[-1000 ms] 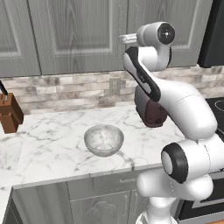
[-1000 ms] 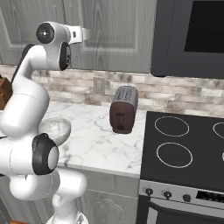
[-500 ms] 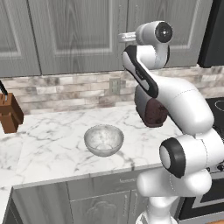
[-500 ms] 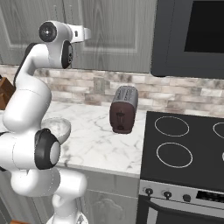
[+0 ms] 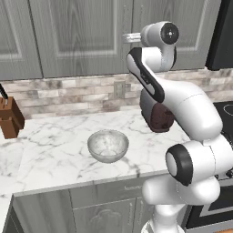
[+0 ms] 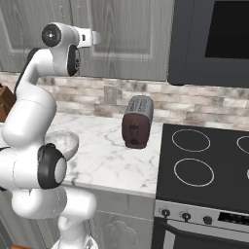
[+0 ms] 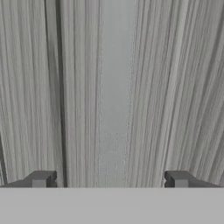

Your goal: Open the cabinet. Pick the banana and apple from the cabinet and place them into the bowl. Then close the cabinet.

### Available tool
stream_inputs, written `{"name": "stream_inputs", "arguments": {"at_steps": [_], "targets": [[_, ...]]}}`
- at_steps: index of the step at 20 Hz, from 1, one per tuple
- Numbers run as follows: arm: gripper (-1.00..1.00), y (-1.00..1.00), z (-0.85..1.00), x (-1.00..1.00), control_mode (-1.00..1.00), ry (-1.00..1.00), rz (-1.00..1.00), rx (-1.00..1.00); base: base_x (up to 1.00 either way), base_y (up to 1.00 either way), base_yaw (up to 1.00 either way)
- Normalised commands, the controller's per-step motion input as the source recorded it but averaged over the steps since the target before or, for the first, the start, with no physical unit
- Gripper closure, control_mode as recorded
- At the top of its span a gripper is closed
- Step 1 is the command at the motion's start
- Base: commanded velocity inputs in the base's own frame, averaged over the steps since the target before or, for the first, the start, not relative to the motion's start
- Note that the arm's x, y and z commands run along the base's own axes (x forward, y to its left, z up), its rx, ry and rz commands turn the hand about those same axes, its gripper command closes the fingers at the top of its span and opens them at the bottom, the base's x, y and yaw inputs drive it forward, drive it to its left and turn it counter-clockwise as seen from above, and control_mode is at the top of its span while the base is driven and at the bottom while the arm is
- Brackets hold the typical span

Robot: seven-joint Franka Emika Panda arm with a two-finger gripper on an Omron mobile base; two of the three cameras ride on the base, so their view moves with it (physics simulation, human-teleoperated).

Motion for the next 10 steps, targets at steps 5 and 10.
{"name": "stream_inputs", "arguments": {"at_steps": [5, 10], "targets": [[1.0, 0.0, 0.0, 0.0, -1.0, 0.0, 0.0, 0.0, 0.0, 0.0, 0.0], [1.0, 0.0, 0.0, 0.0, -1.0, 0.0, 0.0, 0.0, 0.0, 0.0, 0.0]]}}
